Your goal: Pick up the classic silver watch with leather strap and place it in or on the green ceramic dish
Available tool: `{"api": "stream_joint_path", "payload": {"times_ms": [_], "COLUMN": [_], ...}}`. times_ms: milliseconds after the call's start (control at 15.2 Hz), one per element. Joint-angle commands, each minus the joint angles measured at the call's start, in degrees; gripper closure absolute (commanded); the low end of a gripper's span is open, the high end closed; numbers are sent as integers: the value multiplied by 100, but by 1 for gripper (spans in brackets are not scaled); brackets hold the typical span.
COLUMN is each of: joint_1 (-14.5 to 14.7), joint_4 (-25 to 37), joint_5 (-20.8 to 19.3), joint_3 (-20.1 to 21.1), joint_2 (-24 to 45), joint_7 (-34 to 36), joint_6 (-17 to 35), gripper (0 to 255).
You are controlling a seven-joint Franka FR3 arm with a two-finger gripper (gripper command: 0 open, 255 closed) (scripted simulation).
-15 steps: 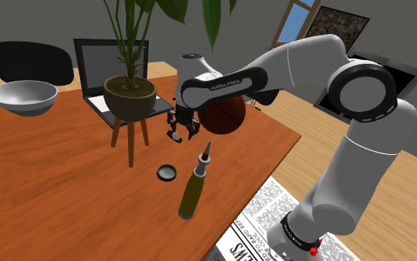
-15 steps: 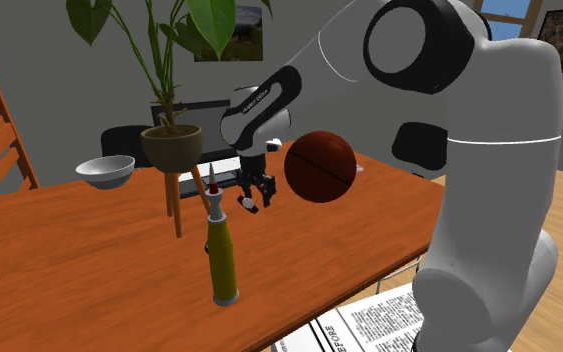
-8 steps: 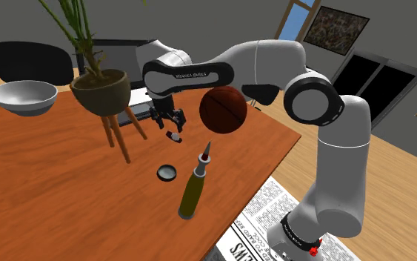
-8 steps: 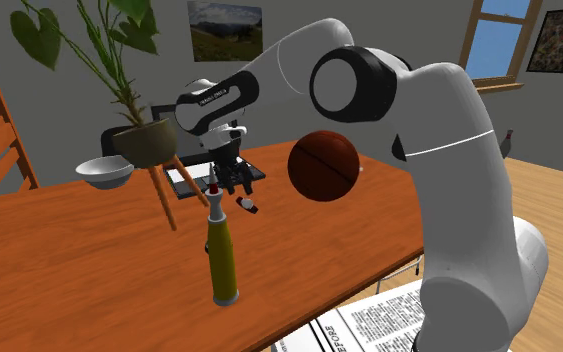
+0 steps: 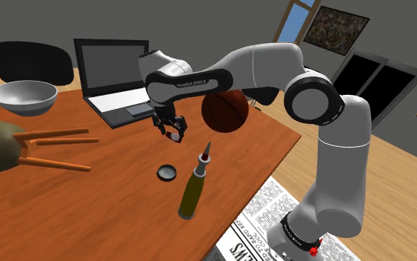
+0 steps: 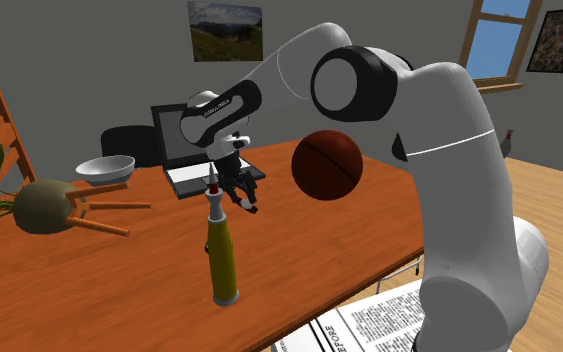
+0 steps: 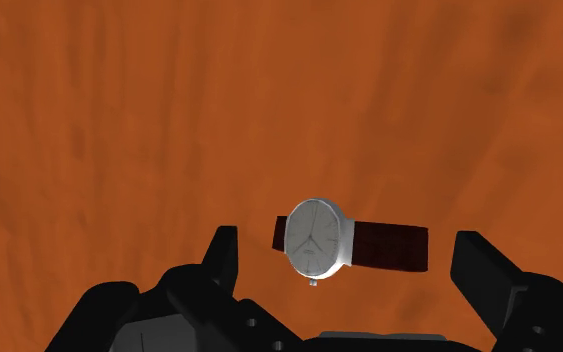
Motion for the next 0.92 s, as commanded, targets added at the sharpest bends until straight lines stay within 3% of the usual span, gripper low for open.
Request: {"api": "stream_joint_path", "payload": {"times_ms": [0,264,330,858], "joint_1": [-2,-1,-1,-1], "joint_4": [-10,-9,-9,-9], "joint_5": [-1,-1,-1,-1], "joint_3": [-1,0,0,0], "joint_2": [0,0,0,0], "joint_7": [0,1,1,1], "joint_6": [12,11,11,11], "gripper": [0,0,255,255]}}
